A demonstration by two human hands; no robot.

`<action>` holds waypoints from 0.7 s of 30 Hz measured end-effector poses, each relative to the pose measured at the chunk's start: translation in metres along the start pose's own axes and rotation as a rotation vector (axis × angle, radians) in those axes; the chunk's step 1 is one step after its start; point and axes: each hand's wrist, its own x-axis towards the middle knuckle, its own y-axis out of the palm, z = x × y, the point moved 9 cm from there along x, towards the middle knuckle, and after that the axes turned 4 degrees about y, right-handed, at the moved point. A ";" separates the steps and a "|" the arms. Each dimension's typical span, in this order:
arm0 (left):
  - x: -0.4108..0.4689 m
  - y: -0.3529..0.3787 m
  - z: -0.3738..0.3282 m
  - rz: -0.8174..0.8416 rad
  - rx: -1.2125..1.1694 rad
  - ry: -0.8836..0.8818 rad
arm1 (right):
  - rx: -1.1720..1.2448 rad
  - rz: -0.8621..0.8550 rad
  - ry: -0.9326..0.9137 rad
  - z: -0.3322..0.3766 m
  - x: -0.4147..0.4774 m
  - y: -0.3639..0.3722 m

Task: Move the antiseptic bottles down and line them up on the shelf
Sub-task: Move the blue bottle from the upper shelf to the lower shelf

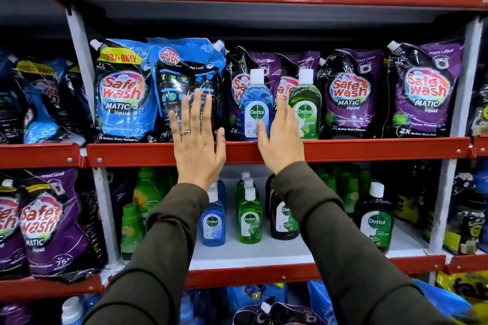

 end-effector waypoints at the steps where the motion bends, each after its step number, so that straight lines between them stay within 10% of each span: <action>1: 0.000 0.002 0.005 0.012 0.026 -0.026 | 0.041 0.028 0.056 -0.005 0.005 0.004; 21: -0.007 0.026 0.025 0.039 0.035 -0.037 | 0.618 0.195 0.249 -0.012 0.045 0.005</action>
